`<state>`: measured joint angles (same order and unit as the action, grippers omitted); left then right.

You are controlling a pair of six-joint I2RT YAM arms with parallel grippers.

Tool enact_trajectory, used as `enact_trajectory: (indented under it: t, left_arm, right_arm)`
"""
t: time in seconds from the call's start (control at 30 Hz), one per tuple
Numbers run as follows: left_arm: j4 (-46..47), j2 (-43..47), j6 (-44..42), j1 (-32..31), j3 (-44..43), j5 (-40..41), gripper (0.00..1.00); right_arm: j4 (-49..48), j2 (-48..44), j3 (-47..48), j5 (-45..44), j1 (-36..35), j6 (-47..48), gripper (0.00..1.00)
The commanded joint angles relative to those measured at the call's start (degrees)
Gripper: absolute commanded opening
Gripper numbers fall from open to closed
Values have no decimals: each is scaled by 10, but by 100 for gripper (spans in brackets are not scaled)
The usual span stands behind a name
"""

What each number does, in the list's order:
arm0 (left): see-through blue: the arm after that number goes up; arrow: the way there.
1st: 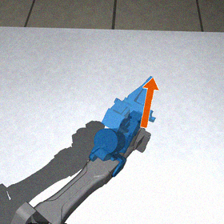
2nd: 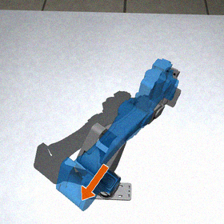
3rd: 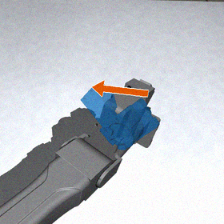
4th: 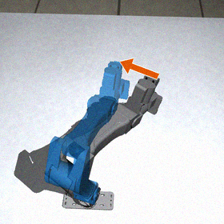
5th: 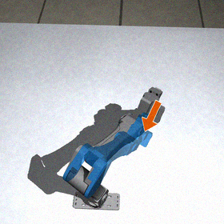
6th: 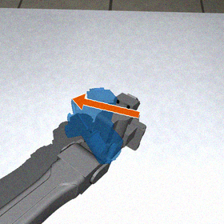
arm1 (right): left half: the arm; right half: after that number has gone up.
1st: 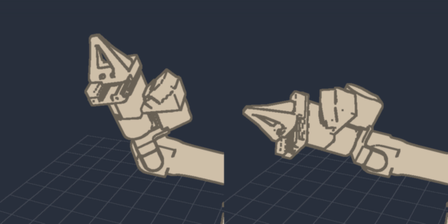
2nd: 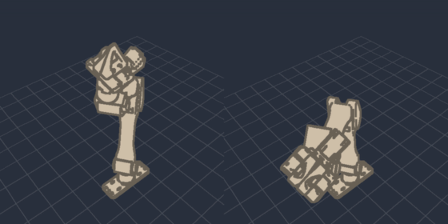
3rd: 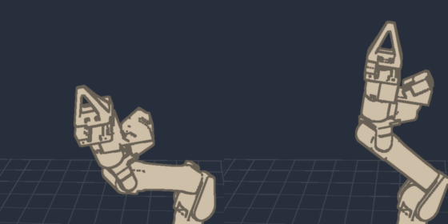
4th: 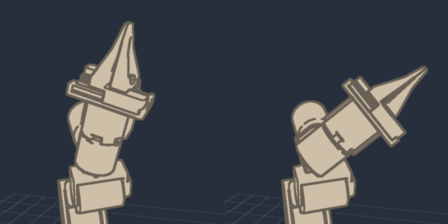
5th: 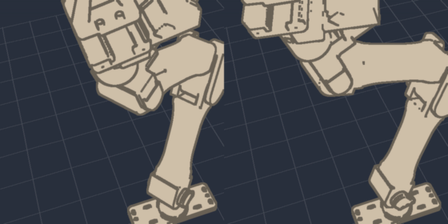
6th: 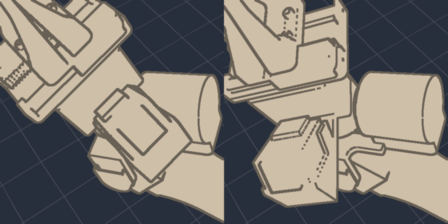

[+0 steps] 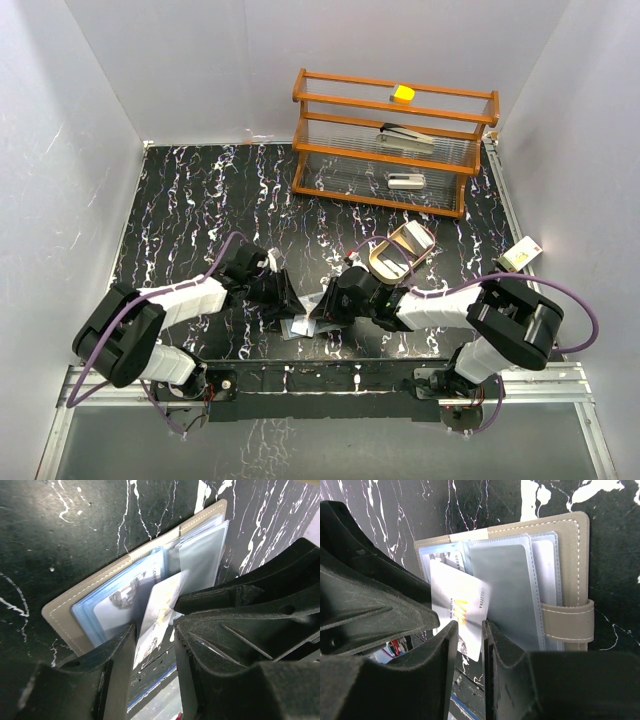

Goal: Put the credit cards into the card holder
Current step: Insert the credit card into the card holder.

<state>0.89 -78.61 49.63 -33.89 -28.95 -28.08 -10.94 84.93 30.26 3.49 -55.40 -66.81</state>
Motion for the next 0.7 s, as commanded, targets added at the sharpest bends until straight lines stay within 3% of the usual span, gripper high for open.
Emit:
enact_trajectory:
  t: [0.0,0.13,0.27,0.37,0.67]
  left_arm:
    - [2,-23,4,-3,5,-34,36]
    - [18,-22,14,-3,10,-37,32]
    - [7,-13,14,-3,8,-23,18]
    - [-8,-3,12,-3,7,4,13]
    - [13,-16,18,-3,12,25,2]
  right_arm:
    - [-19,10,6,-27,-2,3,23]
    - [-20,12,7,-24,-3,6,21]
    - [-13,1,7,-26,-3,10,21]
    - [19,-26,24,-32,-3,35,21]
    - [170,-128,66,-112,-2,146,32]
